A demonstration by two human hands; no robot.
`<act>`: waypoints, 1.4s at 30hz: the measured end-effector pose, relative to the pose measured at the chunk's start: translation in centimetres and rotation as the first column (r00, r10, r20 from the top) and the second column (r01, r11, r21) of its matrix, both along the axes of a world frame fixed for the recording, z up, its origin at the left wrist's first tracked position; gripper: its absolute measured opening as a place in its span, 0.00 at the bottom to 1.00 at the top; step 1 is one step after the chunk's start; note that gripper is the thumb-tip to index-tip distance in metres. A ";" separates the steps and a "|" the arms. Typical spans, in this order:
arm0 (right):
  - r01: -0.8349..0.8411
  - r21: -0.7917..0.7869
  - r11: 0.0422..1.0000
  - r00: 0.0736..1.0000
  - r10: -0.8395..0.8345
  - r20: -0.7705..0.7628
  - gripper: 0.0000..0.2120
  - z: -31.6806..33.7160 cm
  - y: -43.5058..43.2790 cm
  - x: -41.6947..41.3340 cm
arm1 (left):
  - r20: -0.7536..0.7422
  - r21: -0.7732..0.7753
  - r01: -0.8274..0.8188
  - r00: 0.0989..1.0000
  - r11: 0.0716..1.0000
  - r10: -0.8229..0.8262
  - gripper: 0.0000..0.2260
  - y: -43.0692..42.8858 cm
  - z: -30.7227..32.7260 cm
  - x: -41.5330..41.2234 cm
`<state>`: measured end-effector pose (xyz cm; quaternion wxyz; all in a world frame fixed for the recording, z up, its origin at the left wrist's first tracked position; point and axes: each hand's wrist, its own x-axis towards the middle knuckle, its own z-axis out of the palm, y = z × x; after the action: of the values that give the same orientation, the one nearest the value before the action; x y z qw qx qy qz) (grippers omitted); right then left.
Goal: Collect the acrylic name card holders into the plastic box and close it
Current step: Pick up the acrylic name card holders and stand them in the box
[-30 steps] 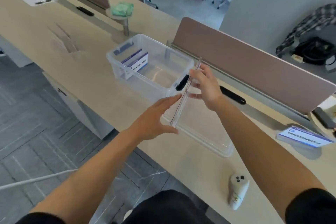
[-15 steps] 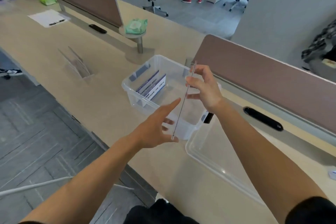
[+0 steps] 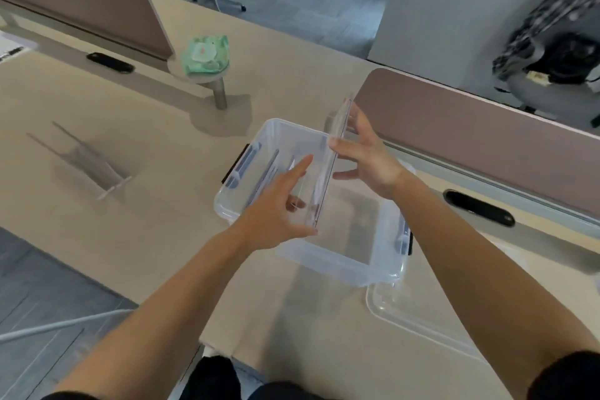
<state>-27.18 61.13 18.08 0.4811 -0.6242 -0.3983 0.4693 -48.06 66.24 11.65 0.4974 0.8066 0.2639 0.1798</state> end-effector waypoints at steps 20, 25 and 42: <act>0.306 -0.001 0.952 0.783 -0.251 0.570 0.43 -6.5 2.6 -2.2 | -0.503 0.334 0.012 0.848 0.943 0.168 0.37 14.1 -6.9 -1.1; 0.269 -0.206 0.941 0.912 -0.180 0.367 0.48 -11.7 3.4 -0.2 | -0.426 0.345 -0.059 0.880 0.937 0.212 0.33 13.9 -6.6 -0.9; 0.107 -0.432 0.895 0.939 0.052 0.339 0.51 -15.1 2.5 0.7 | -0.422 0.315 -0.103 0.876 0.944 0.236 0.33 14.3 -7.7 -1.0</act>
<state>-26.51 63.63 3.01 0.2561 -0.7949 -0.3489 0.4252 -49.02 80.54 3.90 0.2837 0.8623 0.4143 0.0657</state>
